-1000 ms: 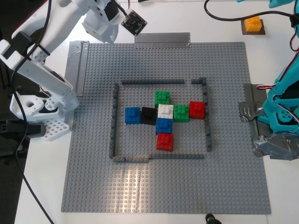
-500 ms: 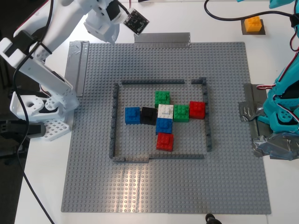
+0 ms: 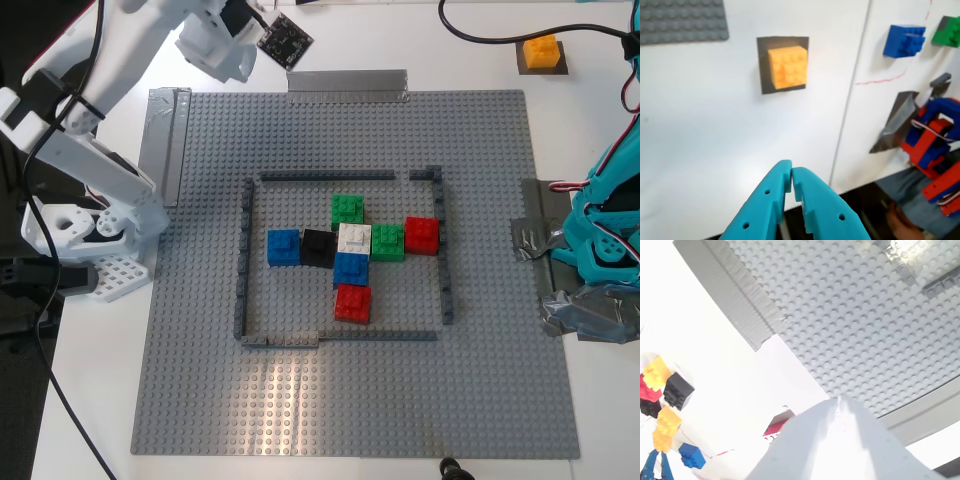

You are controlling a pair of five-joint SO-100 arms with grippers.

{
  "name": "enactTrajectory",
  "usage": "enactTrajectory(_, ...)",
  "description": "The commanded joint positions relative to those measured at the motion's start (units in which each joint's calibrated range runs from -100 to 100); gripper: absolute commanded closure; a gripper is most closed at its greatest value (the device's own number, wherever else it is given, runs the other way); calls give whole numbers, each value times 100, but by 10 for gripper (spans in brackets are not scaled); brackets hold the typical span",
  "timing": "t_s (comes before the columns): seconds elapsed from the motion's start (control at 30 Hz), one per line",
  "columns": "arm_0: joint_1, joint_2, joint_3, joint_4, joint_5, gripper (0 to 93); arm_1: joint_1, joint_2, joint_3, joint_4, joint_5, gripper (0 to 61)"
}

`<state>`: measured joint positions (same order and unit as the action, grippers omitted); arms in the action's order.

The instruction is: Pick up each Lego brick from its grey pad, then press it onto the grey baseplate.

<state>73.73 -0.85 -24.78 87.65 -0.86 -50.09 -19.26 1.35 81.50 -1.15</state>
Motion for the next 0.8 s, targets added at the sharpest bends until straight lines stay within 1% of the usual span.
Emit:
enactTrajectory(0.0, -14, -104, -199, -262, 89, 927, -145, -418, 14, -395, -215, 613)
enactTrajectory(0.07, -7, -1, -253, -336, 20, 927, -218, -469, 221, -493, -322, 613)
enactTrajectory(0.1, 8, 50, -253, -344, 11, 927, -254, -503, 384, -672, -361, 613)
enactTrajectory(0.17, 30, 119, -253, -344, 6, 927, -305, -340, 393, -843, -391, 613)
enactTrajectory(0.37, 44, 265, -271, -433, 40, 927, -326, 638, -627, -721, -332, 613)
enactTrajectory(0.43, 51, 342, -407, -466, 11, 926, -305, 827, -781, -729, -288, 613)
enactTrajectory(0.5, 59, 454, -615, -498, -4, 891, -297, 964, -880, -745, -215, 613)
enactTrajectory(0.6, 44, 711, -931, -498, -4, 889, -370, 1162, -1079, -705, -171, 613)
enactTrajectory(0.7, 30, 1037, -1138, -498, 25, 882, -522, 1600, -1693, -363, -127, 613)
enactTrajectory(0.77, 22, 1235, -1228, -506, 35, 882, -682, 2157, -2641, 215, -59, 613)
